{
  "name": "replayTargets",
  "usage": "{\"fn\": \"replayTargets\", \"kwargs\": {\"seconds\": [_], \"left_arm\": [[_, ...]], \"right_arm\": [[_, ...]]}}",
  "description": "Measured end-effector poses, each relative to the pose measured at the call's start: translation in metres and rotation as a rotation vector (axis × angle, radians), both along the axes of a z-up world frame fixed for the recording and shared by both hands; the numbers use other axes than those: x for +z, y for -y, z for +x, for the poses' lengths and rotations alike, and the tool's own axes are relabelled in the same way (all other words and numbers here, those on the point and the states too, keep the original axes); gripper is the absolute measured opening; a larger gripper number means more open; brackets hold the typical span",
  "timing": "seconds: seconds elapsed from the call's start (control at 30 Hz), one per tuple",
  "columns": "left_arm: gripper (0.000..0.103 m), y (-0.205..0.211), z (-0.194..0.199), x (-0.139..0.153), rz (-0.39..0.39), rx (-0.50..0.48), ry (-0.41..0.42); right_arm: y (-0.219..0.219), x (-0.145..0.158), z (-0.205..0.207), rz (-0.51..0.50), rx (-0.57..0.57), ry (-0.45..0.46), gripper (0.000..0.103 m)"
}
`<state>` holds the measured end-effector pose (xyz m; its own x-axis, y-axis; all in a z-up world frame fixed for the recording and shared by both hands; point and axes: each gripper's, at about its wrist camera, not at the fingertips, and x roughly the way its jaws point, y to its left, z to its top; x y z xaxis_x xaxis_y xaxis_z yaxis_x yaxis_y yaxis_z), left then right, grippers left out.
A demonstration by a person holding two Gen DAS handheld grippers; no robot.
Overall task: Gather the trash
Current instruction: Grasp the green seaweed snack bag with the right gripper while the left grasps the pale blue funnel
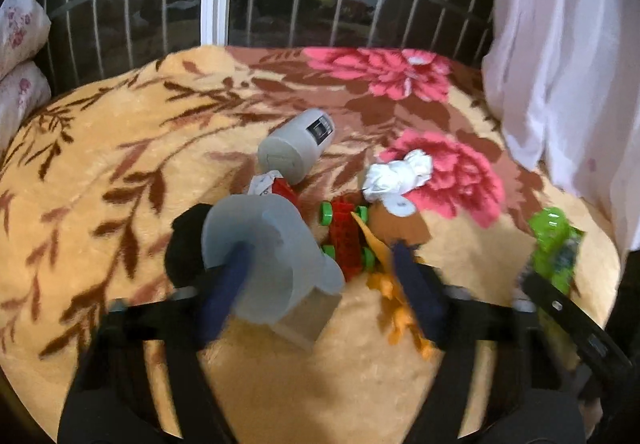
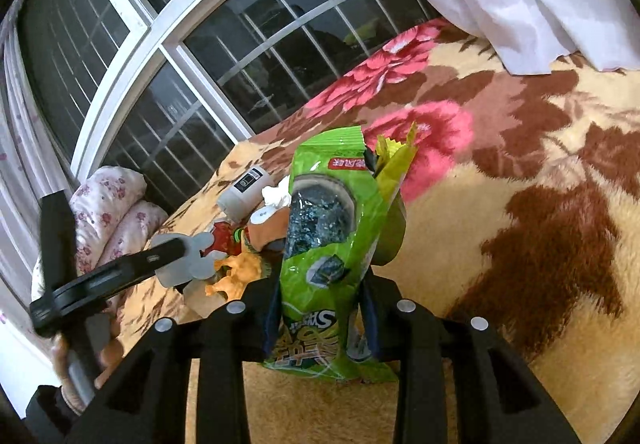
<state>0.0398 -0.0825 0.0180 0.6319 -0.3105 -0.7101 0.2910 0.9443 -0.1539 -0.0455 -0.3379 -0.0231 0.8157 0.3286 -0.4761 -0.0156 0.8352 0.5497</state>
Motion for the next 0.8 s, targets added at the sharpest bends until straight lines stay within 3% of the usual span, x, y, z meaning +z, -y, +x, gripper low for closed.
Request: {"fn": "replayTargets", "kwargs": {"seconds": [0.03,0.07,0.17,0.3,0.6,0.8], "left_arm": [[0.018,0.001,0.006,-0.005,0.001,0.007,-0.026],[0.016,0.001,0.014,-0.011,-0.001,0.016,-0.061],[0.015,-0.006,0.013,-0.011,-0.048,0.035,-0.054],[0.012,-0.011,-0.006,0.004,-0.044,0.028,0.013],[0.012,-0.050,-0.100,0.044,-0.098,-0.039,0.132],[0.012,-0.067,-0.167,0.046,-0.065,-0.086,0.206]], "right_arm": [[0.000,0.000,0.000,-0.001,0.003,0.001,0.034],[0.000,0.000,0.000,-0.001,0.002,0.002,0.034],[0.000,0.000,0.000,0.002,0.002,0.000,0.034],[-0.001,-0.001,-0.001,0.007,0.002,0.001,0.034],[-0.002,0.001,-0.003,-0.008,-0.029,-0.015,0.034],[-0.019,0.018,-0.004,-0.162,-0.082,-0.059,0.033]]}}
